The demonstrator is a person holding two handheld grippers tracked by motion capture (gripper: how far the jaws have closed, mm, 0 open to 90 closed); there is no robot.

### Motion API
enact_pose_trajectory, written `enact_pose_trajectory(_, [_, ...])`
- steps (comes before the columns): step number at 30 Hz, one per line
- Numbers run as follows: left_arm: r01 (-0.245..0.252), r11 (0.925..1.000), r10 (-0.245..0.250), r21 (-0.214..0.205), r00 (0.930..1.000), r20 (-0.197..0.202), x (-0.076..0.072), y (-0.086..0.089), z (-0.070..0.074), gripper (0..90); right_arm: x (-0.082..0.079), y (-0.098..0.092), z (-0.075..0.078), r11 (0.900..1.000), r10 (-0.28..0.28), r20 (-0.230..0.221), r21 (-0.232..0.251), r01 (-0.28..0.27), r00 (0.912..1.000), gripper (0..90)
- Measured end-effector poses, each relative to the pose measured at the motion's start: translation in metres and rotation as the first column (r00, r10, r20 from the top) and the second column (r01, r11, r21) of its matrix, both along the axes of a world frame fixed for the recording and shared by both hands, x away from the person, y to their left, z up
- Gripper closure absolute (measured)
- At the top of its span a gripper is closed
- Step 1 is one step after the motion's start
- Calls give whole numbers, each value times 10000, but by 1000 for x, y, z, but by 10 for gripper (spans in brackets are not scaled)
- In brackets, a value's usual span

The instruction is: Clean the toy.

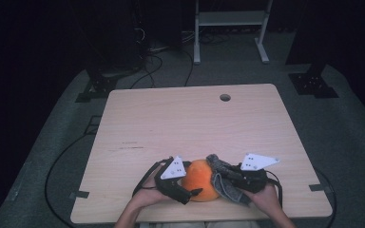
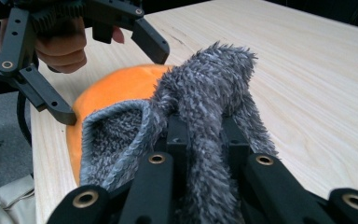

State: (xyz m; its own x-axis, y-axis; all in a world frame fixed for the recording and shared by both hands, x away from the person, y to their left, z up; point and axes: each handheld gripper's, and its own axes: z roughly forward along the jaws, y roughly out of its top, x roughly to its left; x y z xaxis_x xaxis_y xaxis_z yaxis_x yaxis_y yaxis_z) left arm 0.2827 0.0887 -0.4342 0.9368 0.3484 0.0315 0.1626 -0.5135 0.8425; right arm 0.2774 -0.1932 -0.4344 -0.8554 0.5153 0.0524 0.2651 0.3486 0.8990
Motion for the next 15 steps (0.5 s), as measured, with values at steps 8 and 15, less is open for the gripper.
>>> enact_pose_trajectory(8, [-119,9999,115,123,9994,315,-2,-4,-5,236,1,-11,2,9948,-492,73,-894,496,9988,774])
enact_pose_trajectory(15, [121,9994,-147,331,9966,811,-11,-16,0,209,-8,17,22,9980,397,674,-519,-362,9969,773])
